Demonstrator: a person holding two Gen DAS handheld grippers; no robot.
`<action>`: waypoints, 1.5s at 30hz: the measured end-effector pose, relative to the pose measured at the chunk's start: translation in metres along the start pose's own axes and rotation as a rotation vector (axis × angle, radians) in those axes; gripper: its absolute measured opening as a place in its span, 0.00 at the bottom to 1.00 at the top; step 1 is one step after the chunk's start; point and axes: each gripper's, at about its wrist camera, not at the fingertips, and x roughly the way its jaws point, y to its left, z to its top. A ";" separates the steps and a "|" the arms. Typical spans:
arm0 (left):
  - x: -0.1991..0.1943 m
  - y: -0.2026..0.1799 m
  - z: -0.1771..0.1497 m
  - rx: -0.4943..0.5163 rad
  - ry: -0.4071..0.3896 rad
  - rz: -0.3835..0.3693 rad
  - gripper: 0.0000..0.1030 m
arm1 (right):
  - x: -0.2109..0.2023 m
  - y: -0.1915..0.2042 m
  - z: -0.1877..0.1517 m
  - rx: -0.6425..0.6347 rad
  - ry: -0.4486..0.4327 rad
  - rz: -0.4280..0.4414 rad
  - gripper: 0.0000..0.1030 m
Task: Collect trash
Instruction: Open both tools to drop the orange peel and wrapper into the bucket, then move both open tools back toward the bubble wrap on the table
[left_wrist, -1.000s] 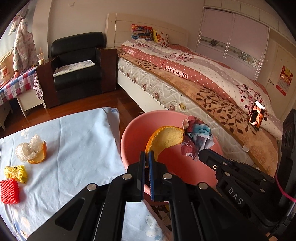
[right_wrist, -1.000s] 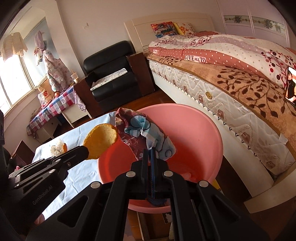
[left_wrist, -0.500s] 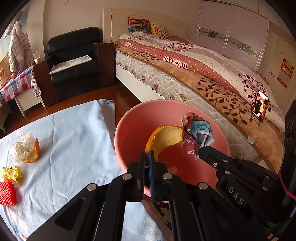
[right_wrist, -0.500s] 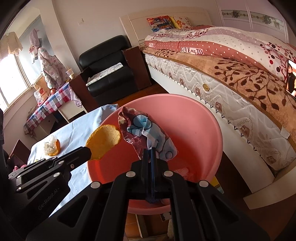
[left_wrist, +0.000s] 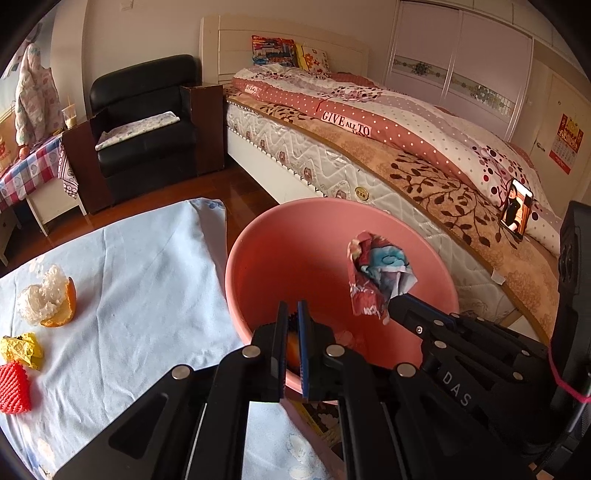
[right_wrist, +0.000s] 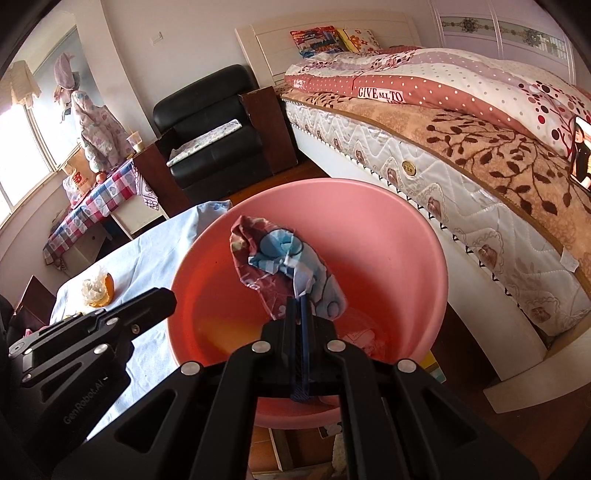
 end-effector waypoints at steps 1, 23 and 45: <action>0.000 0.000 0.000 -0.001 -0.002 0.001 0.10 | 0.000 0.000 0.000 0.000 0.001 -0.003 0.03; -0.047 0.034 -0.004 -0.078 -0.070 -0.006 0.52 | -0.021 0.019 0.000 0.003 -0.021 0.071 0.39; -0.148 0.176 -0.059 -0.253 -0.206 0.199 0.53 | -0.033 0.140 -0.022 -0.186 -0.013 0.219 0.40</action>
